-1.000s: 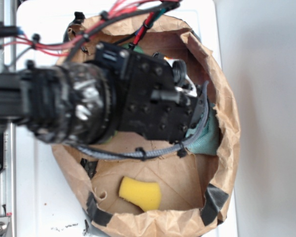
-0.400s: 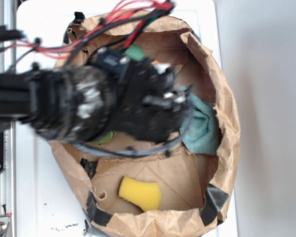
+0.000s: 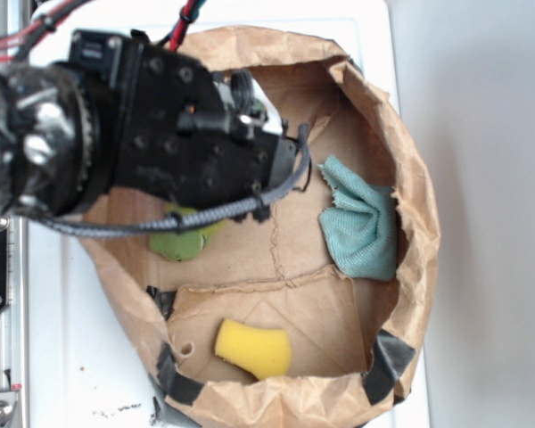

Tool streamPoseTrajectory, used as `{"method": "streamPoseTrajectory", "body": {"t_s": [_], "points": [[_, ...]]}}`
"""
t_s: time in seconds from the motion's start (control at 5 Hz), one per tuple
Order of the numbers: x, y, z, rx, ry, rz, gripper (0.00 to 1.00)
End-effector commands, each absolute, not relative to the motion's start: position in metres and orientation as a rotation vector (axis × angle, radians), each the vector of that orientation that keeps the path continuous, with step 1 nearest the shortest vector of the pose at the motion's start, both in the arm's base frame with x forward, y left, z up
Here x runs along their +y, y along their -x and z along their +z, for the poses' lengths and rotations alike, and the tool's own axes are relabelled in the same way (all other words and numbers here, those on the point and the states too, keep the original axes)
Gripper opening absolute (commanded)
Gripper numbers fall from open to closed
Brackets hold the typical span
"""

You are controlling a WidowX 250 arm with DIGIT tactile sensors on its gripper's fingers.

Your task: Grab the green ball.

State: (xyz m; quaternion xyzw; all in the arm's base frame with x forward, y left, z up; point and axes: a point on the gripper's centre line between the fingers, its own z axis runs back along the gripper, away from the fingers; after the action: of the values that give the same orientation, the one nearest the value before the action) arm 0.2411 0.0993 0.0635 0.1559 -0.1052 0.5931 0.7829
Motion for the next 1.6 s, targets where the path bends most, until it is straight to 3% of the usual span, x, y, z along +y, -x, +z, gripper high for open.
{"method": "streamPoseTrajectory", "body": {"t_s": [0.0,0.4,0.6,1.0,1.4], "points": [[0.128,-0.278,0.073,-0.3,-0.351,1.344,1.0],[0.13,-0.318,0.074,-0.353,-0.327,1.372,1.0],[0.127,-0.282,0.072,-0.364,-0.353,1.352,1.0],[0.121,-0.252,0.079,-0.321,-0.344,1.31,1.0],[0.122,-0.247,0.083,-0.32,-0.341,1.302,1.0]]}}
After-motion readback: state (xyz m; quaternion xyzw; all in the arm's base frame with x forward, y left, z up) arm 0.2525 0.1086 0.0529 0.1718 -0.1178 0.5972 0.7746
